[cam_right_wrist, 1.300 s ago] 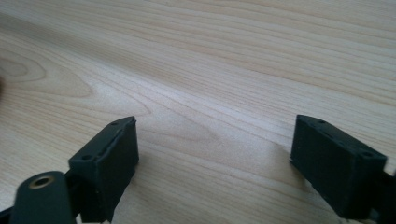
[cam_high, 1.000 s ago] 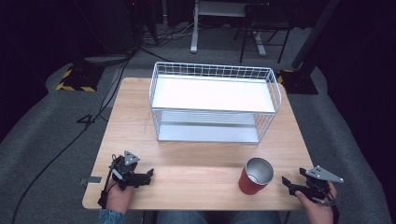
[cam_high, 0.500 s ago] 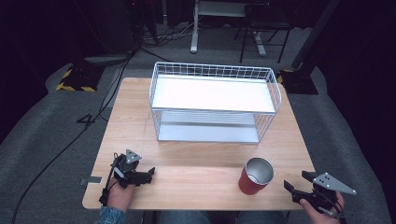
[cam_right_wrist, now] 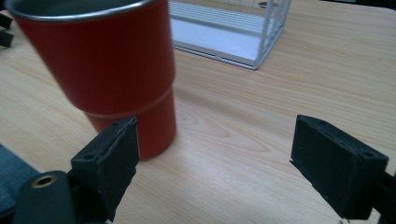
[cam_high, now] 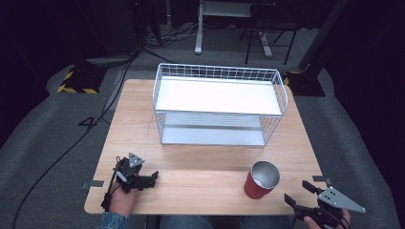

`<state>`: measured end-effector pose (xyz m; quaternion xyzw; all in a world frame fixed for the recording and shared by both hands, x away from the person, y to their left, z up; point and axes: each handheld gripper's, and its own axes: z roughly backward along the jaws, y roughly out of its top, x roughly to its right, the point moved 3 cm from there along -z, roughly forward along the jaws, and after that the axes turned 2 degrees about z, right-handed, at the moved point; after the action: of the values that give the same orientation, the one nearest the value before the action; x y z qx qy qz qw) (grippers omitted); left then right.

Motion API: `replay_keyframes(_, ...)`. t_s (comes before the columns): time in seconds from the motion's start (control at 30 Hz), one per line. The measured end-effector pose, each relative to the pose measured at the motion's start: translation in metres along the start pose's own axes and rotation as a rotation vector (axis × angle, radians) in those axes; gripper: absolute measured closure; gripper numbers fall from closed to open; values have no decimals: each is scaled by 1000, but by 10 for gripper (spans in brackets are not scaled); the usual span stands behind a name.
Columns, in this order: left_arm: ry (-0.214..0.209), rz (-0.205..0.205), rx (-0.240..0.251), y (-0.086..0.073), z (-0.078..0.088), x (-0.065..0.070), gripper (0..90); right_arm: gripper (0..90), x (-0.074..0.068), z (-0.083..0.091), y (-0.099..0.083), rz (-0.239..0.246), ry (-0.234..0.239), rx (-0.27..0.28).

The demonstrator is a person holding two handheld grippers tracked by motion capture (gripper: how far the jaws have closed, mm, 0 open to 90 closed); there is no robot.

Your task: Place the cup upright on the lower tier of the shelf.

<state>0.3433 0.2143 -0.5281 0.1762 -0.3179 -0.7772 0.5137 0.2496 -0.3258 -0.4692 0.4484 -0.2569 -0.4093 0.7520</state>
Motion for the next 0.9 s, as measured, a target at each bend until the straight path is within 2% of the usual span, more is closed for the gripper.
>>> replay_keyframes(0.17, -3, -3, -6, 1, 0, 0, 31, 157, -12, -3, 0, -5, 65, -2)
replay_keyframes(0.33, -2, -4, -5, 1, -1, -1, 28, 157, -25, -12, -3, 1, 96, -22)
replay_keyframes(0.67, 0, -3, -4, 1, -1, 0, 30, 158, -39, -36, -10, 16, 104, -55)
replay_keyframes(0.9, -1, -2, -7, 1, -1, 0, 30, 158, -44, -52, -10, 21, 115, -48)
